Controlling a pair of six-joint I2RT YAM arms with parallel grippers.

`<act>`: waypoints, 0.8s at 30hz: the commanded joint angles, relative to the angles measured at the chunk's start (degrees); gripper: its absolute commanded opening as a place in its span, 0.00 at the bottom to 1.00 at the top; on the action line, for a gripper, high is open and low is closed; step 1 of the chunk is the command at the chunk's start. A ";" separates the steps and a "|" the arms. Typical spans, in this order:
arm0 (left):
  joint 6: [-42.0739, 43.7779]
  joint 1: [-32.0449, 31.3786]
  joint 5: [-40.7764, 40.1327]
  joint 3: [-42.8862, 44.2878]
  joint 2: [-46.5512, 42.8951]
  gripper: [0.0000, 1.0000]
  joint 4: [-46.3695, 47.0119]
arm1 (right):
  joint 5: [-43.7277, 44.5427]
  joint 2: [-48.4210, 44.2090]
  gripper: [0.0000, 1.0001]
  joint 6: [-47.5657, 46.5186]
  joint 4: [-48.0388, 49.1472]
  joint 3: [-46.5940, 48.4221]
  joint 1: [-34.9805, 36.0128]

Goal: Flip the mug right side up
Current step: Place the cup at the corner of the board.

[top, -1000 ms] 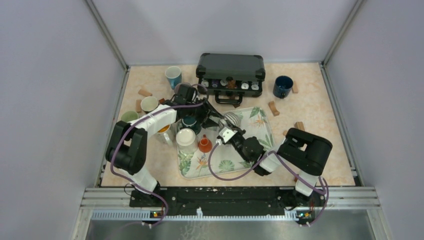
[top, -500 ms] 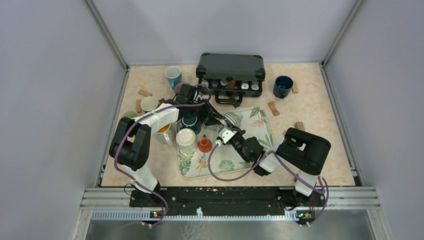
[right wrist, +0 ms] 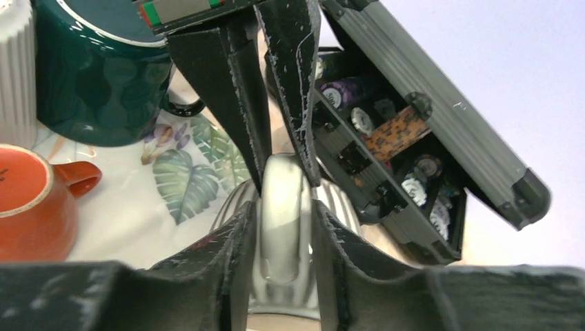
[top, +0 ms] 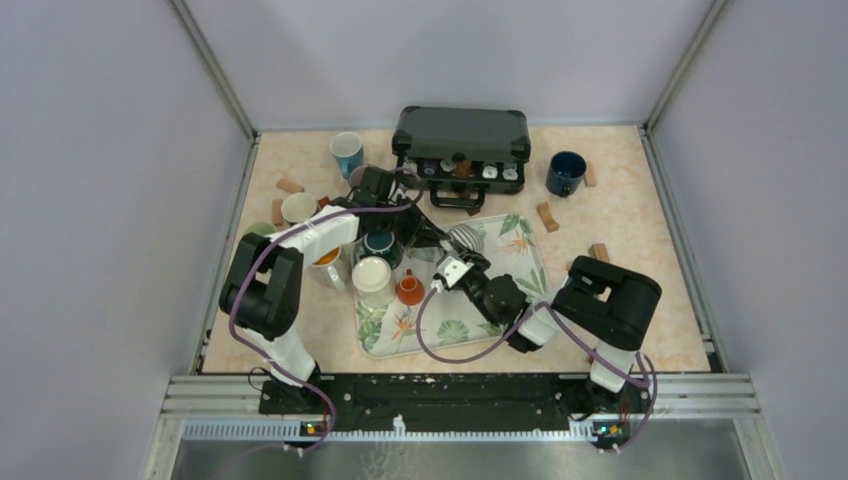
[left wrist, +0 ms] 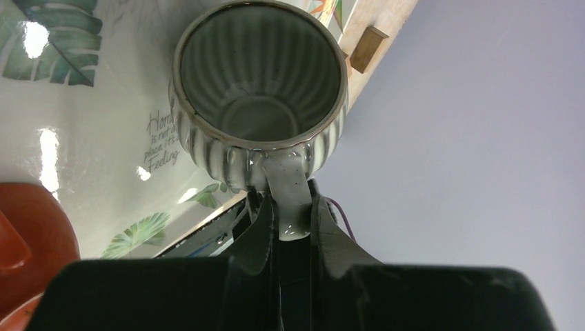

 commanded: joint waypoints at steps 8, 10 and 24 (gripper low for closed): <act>8.36 -1.22 -2.84 4.90 0.16 0.00 1.43 | 2.70 -16.93 0.73 16.28 -17.73 -2.00 0.63; 10.10 -1.51 -3.96 5.39 -0.04 0.00 1.11 | 1.62 -23.05 0.77 22.30 -28.82 -1.58 0.63; 25.10 -6.35 -11.87 4.27 -4.12 0.00 2.79 | -3.58 -41.72 0.99 58.79 -85.41 18.65 -6.64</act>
